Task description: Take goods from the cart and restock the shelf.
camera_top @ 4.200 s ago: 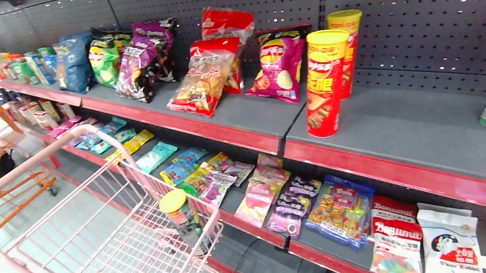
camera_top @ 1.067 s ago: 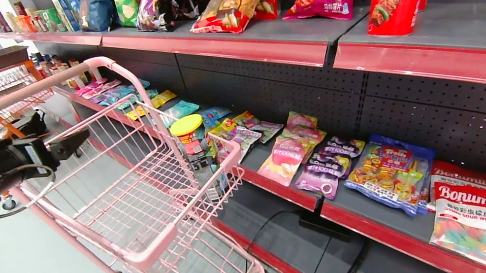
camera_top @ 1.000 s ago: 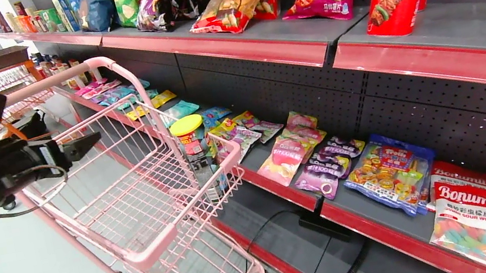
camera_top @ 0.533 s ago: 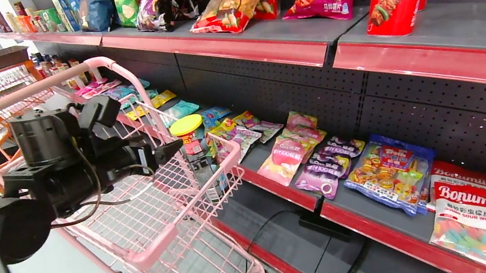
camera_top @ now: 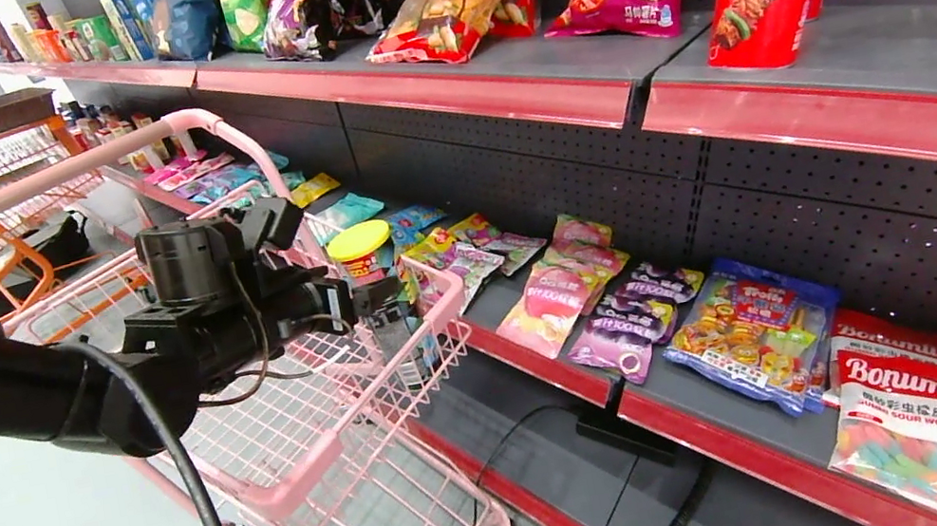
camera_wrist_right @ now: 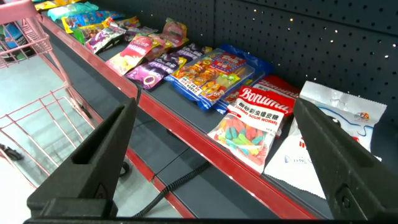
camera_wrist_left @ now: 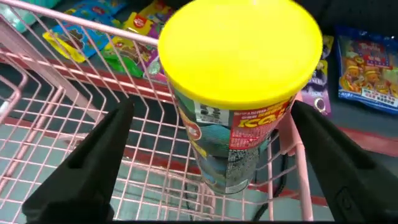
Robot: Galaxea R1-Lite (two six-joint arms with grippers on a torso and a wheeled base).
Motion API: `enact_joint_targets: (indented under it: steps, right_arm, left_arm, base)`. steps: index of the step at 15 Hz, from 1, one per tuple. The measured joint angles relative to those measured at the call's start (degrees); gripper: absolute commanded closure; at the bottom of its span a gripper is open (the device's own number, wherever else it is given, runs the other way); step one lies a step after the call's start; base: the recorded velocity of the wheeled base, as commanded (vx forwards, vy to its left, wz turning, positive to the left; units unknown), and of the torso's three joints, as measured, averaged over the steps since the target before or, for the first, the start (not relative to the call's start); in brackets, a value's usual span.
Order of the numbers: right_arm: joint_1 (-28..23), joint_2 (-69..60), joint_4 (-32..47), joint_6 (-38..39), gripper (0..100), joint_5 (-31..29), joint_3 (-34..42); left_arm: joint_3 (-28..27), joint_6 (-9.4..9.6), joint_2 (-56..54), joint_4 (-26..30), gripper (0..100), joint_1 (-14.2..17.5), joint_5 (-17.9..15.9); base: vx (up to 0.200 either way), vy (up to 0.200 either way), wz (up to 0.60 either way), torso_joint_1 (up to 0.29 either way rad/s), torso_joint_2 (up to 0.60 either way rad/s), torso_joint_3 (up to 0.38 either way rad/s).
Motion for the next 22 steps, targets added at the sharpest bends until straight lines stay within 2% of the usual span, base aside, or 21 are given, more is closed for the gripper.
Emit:
enact_joint_targets:
  steps: [4, 12, 13, 18, 22]
  right_arm:
    - [0.0, 0.0, 0.0, 0.0, 0, 0.0, 0.0]
    - [0.0, 0.0, 0.0, 0.0, 0, 0.0, 0.0]
    - [0.0, 0.0, 0.0, 0.0, 0, 0.0, 0.0]
    - [0.0, 0.0, 0.0, 0.0, 0, 0.0, 0.0]
    - [0.0, 0.0, 0.0, 0.0, 0, 0.0, 0.0]
  left_arm:
    - [-0.5, 0.00, 2.5, -3.0, 0, -0.8, 0.0]
    - [-3.1, 0.04, 5.1, -3.4, 0, -2.2, 0.7]
    - [-2.9, 0.02, 4.9, -3.4, 100, -2.2, 0.7]
    - [1.7, 0.02, 0.3, -3.1, 100, -1.8, 0.8]
    - [2.6, 0.00, -0.6, -3.3, 100, -1.5, 0.9]
  base:
    - [0.000, 0.000, 0.00, 0.000, 0.00, 0.000]
    - [0.000, 0.000, 0.00, 0.000, 0.00, 0.000]
    - [0.000, 0.000, 0.00, 0.000, 0.00, 0.000]
    - [0.000, 0.000, 0.00, 0.000, 0.00, 0.000]
    - [0.000, 0.000, 0.00, 0.000, 0.00, 0.000]
